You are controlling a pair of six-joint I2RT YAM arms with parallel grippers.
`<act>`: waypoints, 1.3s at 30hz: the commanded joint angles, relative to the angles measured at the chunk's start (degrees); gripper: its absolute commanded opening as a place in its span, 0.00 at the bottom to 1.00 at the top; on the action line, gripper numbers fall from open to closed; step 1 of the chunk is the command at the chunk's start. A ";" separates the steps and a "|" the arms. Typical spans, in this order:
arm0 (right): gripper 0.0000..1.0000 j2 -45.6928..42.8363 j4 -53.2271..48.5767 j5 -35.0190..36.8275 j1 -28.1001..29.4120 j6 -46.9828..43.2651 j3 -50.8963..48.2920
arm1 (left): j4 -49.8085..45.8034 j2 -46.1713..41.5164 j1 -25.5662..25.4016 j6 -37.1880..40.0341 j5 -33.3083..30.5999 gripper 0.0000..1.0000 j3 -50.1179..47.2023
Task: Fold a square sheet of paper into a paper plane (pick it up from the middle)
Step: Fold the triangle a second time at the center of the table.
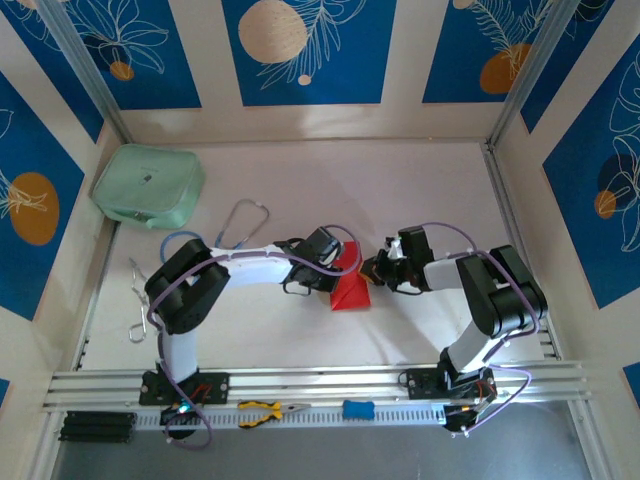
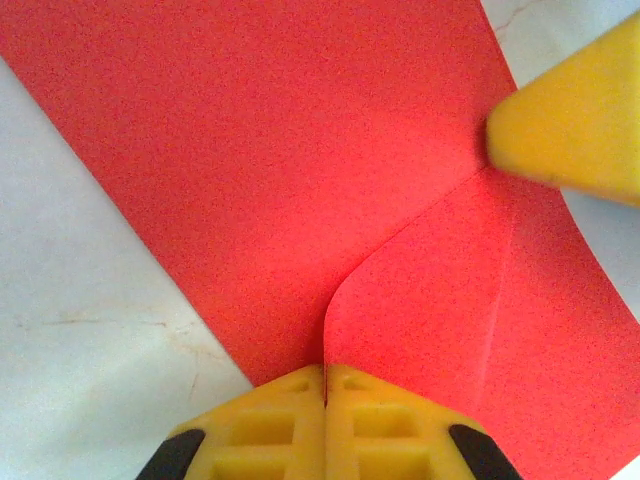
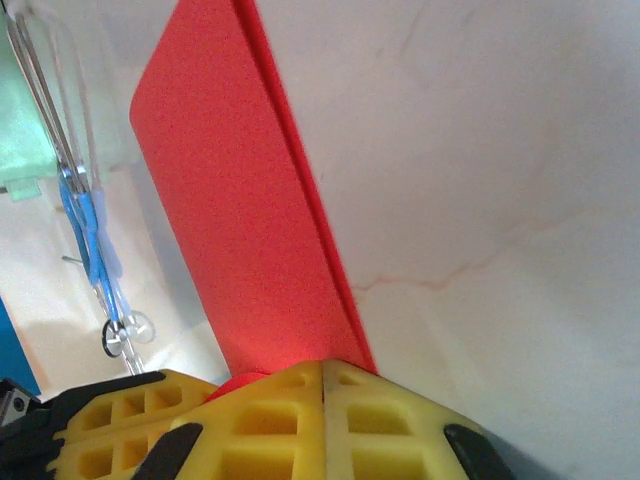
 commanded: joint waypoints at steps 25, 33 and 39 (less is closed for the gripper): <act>0.00 -3.31 -0.09 -2.05 6.65 -1.23 0.60 | -3.16 1.74 -0.10 0.80 -0.18 0.00 0.60; 0.00 0.79 -1.12 0.87 6.55 -1.28 -0.79 | -3.01 1.23 -0.15 0.71 -0.29 0.00 0.38; 0.00 2.10 -3.02 3.76 6.55 -1.70 -3.28 | -3.65 -0.62 -0.03 0.54 -0.26 0.01 0.59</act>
